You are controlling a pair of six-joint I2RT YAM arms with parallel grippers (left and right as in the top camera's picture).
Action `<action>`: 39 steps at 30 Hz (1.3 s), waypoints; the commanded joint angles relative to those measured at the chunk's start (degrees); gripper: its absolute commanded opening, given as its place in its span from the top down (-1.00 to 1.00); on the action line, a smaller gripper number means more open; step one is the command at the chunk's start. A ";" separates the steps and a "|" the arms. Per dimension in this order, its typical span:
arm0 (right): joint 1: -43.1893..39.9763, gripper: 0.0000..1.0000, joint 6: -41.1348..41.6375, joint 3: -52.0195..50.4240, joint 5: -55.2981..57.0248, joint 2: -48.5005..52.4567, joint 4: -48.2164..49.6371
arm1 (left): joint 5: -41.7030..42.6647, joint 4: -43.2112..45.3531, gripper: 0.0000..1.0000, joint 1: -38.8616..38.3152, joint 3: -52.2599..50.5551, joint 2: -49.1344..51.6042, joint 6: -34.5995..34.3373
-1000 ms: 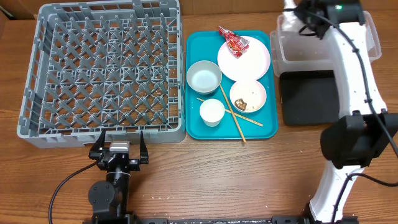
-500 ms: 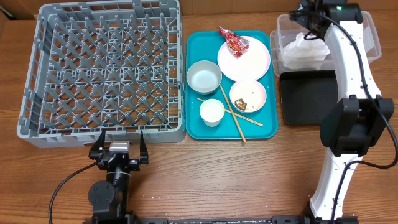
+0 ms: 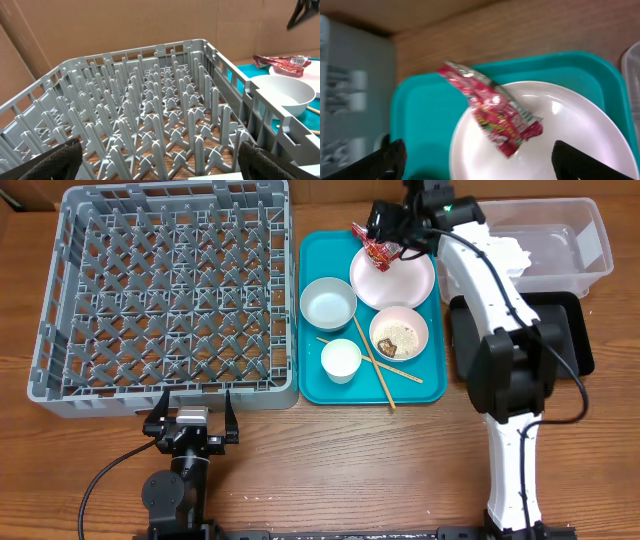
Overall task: Sort waste into correct bins and load items into the dishwasher
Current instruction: 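Grasp the red wrapper on the white plate with the right gripper, then move the red wrapper into the clear bin and open the right gripper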
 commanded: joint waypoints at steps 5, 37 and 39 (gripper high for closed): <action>-1.36 -0.83 1.07 1.03 -0.72 4.92 1.68 | 0.04 -0.07 -0.99 0.59 -0.24 -0.37 1.05; -2.36 0.92 0.87 1.16 -3.69 -2.69 -3.30 | 0.04 -0.07 -1.00 0.59 -0.24 -0.37 1.05; -2.38 0.92 0.87 1.16 -2.12 -7.48 -4.92 | 0.04 -0.07 -1.00 0.59 -0.24 -0.37 1.05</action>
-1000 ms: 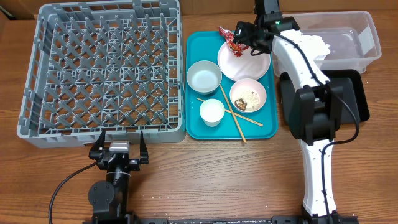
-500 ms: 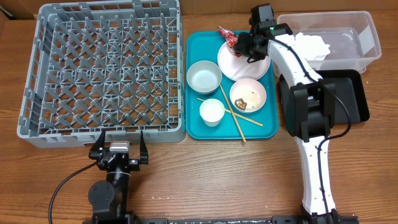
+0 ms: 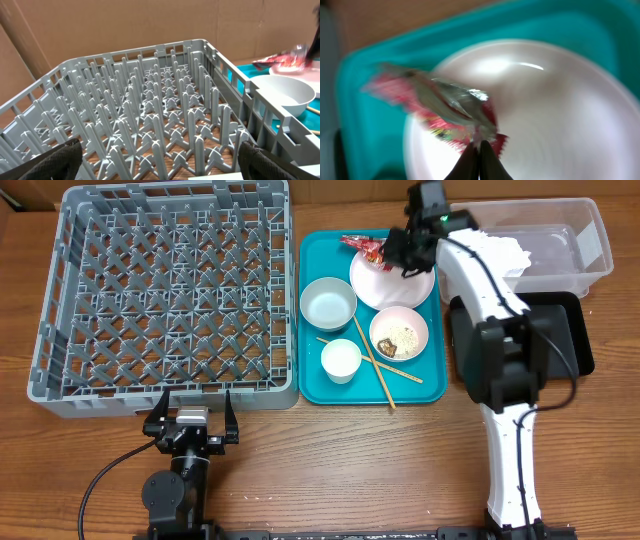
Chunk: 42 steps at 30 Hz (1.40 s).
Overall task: Sort waste into correct bins and load items into the dishwasher
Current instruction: 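Move the red wrapper into the clear bin and open the right gripper, then grasp the rim of the white rice bowl with the right gripper and lift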
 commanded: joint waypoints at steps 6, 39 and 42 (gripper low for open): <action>-0.63 0.92 0.09 1.18 4.07 -14.88 -4.79 | 0.04 -0.07 -1.00 0.59 -0.24 -0.37 1.05; -13.90 -0.93 2.38 0.04 -2.75 -26.43 -16.28 | 0.04 -0.07 -0.99 0.59 -0.24 -0.37 1.05; -8.59 -0.83 2.36 -0.09 -2.38 -27.12 -20.83 | 0.04 -0.07 -0.99 0.59 -0.24 -0.37 1.05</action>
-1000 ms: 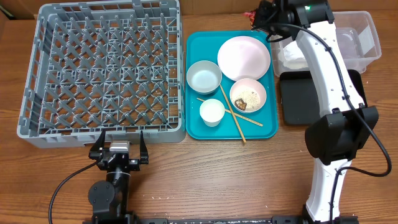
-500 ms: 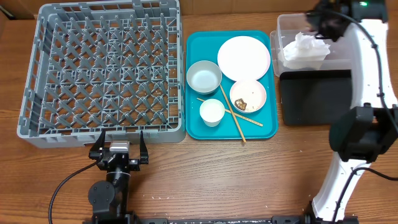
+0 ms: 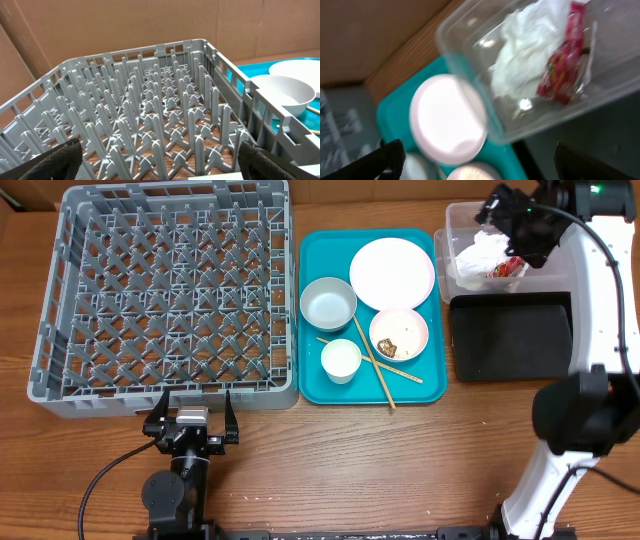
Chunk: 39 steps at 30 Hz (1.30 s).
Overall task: Sort waste into correct bins and load items into the dishwasher
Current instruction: 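Grasp the rim of the white rice bowl with the right gripper and lift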
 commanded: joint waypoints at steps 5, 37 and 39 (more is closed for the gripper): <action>15.56 -0.65 -1.73 -4.28 2.78 -3.65 -2.45 | 0.04 -0.07 -1.00 0.59 -0.24 -0.35 1.05; 27.63 0.38 -6.93 -34.49 10.19 -0.13 18.23 | 0.04 -0.07 -1.00 0.59 -0.24 -0.37 1.05; 27.63 0.43 -7.63 -34.49 10.19 -0.13 18.49 | 0.04 -0.07 -1.00 0.59 -0.24 -0.35 1.05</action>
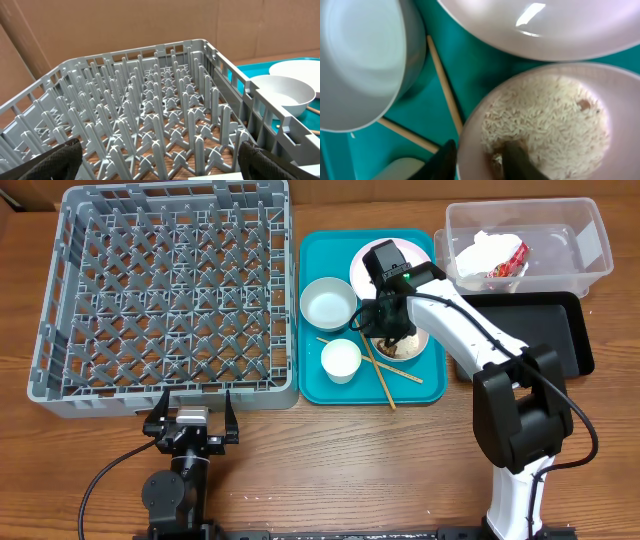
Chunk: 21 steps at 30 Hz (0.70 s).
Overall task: Sort waste into correct bins and load items into the dishwasher
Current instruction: 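Grasp the rim of the white rice bowl with the right gripper and lift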
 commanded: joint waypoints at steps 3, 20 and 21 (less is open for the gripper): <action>0.28 0.42 -2.62 -0.31 1.64 0.04 0.70 | 0.07 -0.04 -0.99 0.59 -0.24 -0.37 1.05; 0.28 0.67 -3.04 -3.41 1.20 0.09 1.81 | 0.04 -0.04 -1.00 0.59 -0.24 -0.37 1.05; 0.28 0.58 -3.02 -3.41 1.20 0.09 1.84 | 0.04 -0.04 -1.00 0.59 -0.24 -0.37 1.05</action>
